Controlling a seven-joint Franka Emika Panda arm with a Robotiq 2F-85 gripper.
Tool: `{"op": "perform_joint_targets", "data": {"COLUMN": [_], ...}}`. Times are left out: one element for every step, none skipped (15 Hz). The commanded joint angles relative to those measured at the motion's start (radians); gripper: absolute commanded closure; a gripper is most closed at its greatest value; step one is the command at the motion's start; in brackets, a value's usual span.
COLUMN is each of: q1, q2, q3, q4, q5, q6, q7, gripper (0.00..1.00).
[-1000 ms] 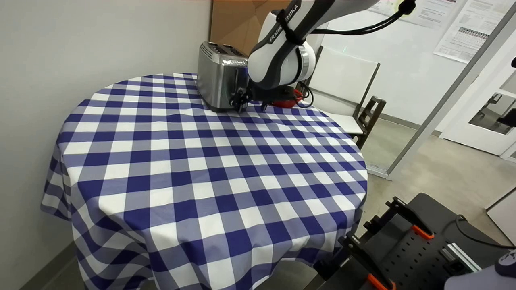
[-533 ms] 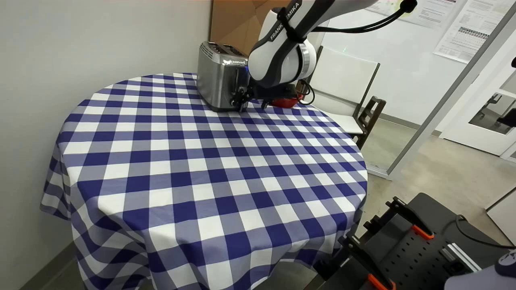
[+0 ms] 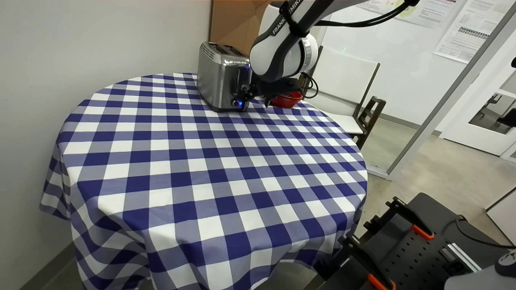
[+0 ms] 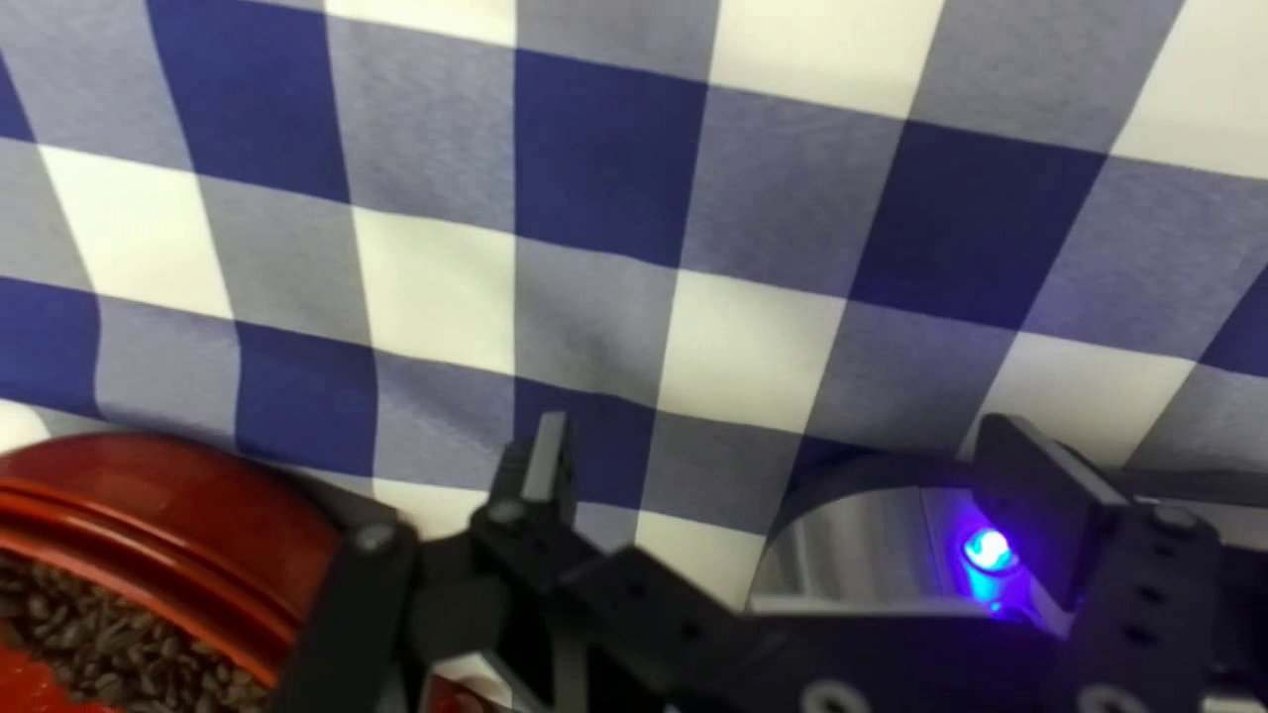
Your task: Push the toaster lever button
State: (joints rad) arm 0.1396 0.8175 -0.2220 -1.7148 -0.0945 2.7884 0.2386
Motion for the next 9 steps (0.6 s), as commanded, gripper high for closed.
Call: {"op": "perform_joint_targets", "data": {"q1": [0.004, 0.001, 0.003, 0.003, 0.004, 0.002, 0.0, -0.001, -0.003], "q2": [-0.035, -0.039, -0.043, -0.045, -0.047, -0.049, -0.049, -0.048, -0.046], "q3": [-0.001, 0.003, 0.0, -0.001, -0.004, -0.002, 0.001, 0.002, 0.004], "q4": [0.01, 0.012, 0.012, 0.014, 0.014, 0.014, 0.013, 0.014, 0.016], "q5": [-0.017, -0.017, -0.02, -0.022, -0.025, -0.025, -0.025, -0.026, -0.026], "q6": [-0.052, -0.056, -0.055, -0.057, -0.061, -0.068, -0.079, -0.086, -0.099], "q7": [-0.01, -0.011, -0.007, -0.007, -0.005, -0.005, -0.008, -0.009, -0.008], "gripper": [0.0, 0.0, 0.0, 0.0, 0.0, 0.0, 0.0, 0.0, 0.0]}}
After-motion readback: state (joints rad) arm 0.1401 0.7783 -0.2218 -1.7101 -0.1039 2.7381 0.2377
